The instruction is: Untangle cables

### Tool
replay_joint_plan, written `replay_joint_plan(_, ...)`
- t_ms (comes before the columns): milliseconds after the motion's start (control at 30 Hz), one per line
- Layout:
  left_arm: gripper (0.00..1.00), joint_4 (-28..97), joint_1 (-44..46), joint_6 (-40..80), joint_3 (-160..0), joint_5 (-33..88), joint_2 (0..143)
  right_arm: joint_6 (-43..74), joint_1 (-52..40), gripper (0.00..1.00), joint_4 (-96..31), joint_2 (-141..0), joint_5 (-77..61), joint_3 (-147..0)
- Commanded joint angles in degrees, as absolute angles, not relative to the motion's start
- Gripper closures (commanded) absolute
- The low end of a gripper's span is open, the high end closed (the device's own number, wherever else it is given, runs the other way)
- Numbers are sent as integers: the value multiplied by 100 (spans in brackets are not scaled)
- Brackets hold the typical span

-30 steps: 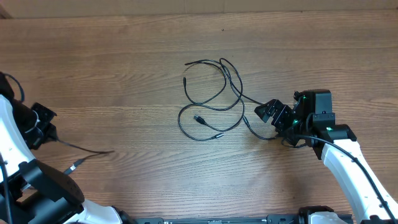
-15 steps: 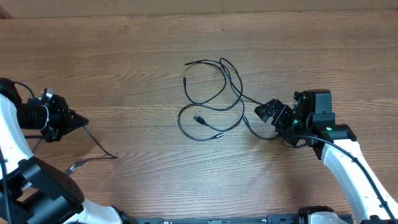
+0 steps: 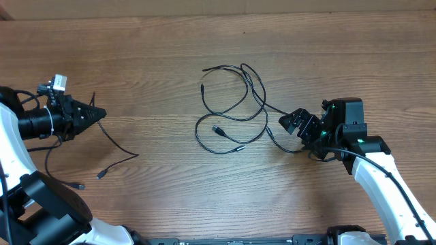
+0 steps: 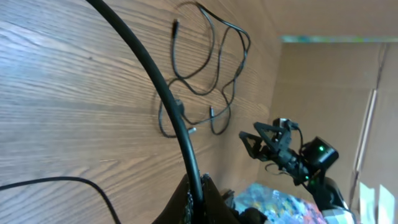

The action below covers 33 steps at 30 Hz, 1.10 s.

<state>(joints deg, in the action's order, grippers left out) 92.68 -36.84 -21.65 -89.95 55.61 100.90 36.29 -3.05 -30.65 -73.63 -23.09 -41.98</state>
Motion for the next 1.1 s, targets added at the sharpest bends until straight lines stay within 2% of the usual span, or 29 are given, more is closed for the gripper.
replay_joint_plan(0, 96, 9494, -3721, -2596, -8978, 5813, 10092, 3642, -327, 0, -3035, -7371, -2248, -4303)
replay_joint_plan(133, 96, 9631, -3726, -2438, -8978, 5448, 10092, 3642, -327, 0, -3035, -7371, -2248, -4303)
replay_joint_plan(333, 96, 9577, -3750, -342, -8980, 3653, 10090, 3642, -327, 0, -3035, -7371, -2248, -4303)
replay_joint_plan(500, 96, 9686, -3826, 1170, -8980, 2871, 10090, 3642, -327, 0, -3035, -7371, -2248, -4303)
replay_joint_plan(600, 96, 9686, -3850, 1984, -8980, 2731, 10090, 3642, -327, 0, -3035, -7371, -2248, -4303)
replay_joint_plan(733, 96, 9668, -3861, 1949, -8980, 3201, 10090, 3642, -327, 0, -3033, -7371, -2246, -4303)
replay_joint_plan(833, 96, 9459, -3861, 2209, -8980, 2049, 10090, 3642, -327, 0, -3033, -7371, -2246, -4303)
replay_joint_plan(967, 96, 9323, -3854, 2936, -8980, -373, 10092, 3642, -327, 0, -3035, -7371, -2097, -4303)
replay_joint_plan(1067, 96, 9389, -3857, 3618, -8980, -1066, 10090, 3645, -327, 0, -3030, -7371, -1988, -4303)
